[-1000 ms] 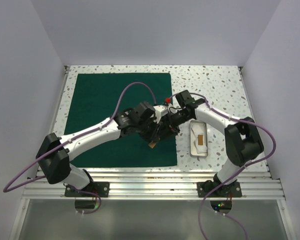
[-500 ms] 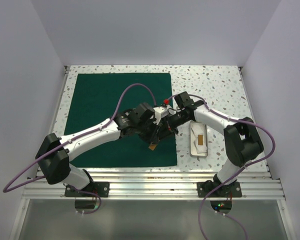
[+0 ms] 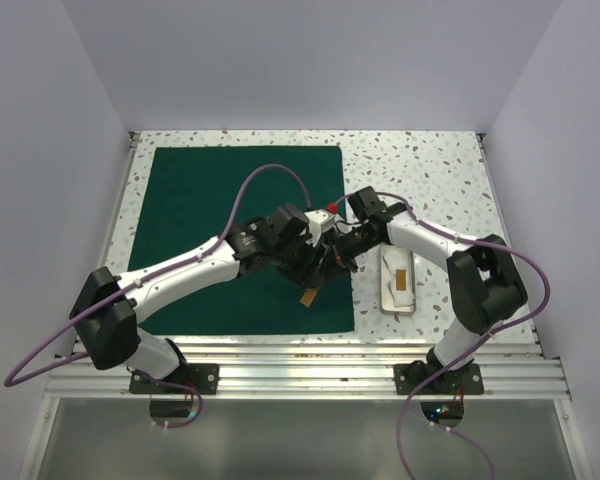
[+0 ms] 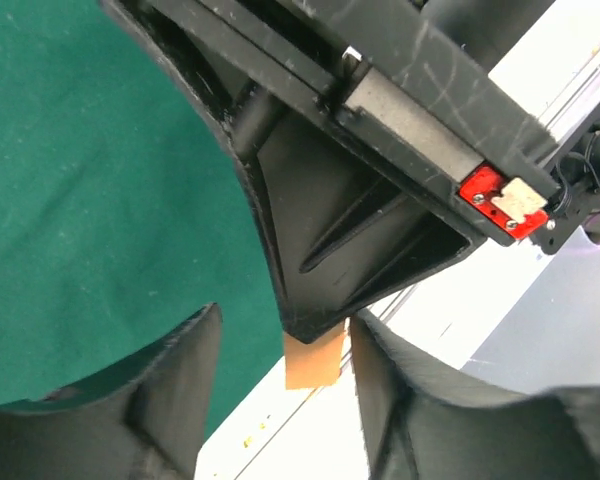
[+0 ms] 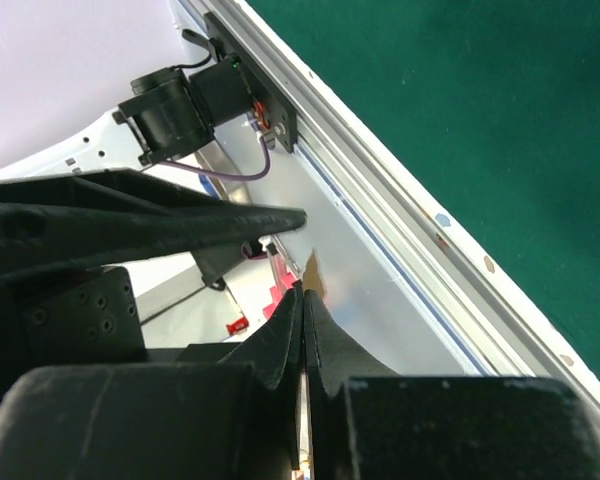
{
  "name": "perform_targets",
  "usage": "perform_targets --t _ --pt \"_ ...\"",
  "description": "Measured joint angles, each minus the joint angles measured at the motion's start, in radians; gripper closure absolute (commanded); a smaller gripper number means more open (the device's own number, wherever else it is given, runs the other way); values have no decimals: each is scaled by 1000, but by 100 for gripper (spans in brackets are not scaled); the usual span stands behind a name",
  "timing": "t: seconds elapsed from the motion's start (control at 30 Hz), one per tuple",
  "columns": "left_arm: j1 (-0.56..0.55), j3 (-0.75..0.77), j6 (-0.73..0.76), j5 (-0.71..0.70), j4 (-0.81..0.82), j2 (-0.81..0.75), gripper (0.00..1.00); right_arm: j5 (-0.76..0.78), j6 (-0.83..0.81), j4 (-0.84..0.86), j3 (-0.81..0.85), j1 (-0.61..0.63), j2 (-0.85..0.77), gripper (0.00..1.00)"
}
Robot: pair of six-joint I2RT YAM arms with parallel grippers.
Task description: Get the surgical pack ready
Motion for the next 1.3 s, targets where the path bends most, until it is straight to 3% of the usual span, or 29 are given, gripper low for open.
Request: perform_targets --t 0.2,0.33,0.43,0.7,0.77,1.0,1.23,1.3 --pt "52 -26 -6 -26 7 -58 27 32 -11 -32 0 -13 0 100" --pt "189 -82 -30 -61 7 -154 23 72 -27 -71 0 -76 0 100" --pt "262 -98 -45 -97 -2 -182 23 132 -53 -114 1 -179 -6 100" --pt "317 -139 -100 -97 -19 -159 25 358 -97 -197 6 -619 -35 100" --pt "347 -144 -114 -90 -19 -146 26 424 -100 -208 6 -681 -38 100" --pt "414 -140 -112 -64 -23 -63 27 520 -132 -260 31 -690 -22 100" --pt "444 -126 -112 -53 -31 -23 26 494 -144 -251 28 -694 19 100" --pt "468 -120 -113 -54 -37 -14 26 482 -149 -243 14 -693 29 95"
